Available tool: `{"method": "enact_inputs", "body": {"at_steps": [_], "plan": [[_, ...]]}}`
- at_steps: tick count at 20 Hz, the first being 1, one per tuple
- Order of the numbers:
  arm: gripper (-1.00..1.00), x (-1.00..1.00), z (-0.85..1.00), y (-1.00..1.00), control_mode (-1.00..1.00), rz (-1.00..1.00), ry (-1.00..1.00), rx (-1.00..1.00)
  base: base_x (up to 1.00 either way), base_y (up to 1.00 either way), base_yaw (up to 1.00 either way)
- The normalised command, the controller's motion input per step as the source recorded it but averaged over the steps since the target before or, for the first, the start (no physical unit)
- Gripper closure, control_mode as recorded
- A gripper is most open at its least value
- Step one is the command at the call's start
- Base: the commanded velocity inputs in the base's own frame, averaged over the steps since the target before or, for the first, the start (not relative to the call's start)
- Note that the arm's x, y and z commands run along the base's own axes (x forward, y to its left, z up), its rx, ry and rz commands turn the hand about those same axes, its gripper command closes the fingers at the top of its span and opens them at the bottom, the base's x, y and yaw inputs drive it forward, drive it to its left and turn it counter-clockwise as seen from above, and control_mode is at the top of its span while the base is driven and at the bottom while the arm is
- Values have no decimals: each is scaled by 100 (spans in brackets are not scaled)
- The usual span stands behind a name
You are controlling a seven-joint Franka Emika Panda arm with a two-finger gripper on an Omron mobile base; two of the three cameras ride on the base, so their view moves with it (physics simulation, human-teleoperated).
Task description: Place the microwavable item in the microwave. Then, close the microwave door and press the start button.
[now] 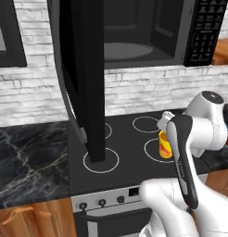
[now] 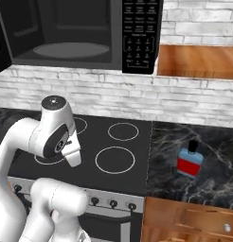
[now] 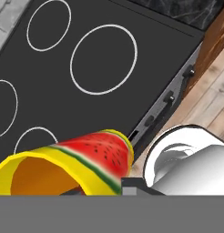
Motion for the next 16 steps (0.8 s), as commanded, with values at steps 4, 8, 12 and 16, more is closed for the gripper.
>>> {"method": "enact_inputs", "body": {"at_steps": [4,8,12,16], "plan": [[100,0,0,0,100,0,0,0,38,14,10],[100,0,0,0,100,0,0,0,14,1,9],[100,0,0,0,100,0,0,0,33,0,11],[100,0,0,0,100,0,0,0,19,0,9]]}}
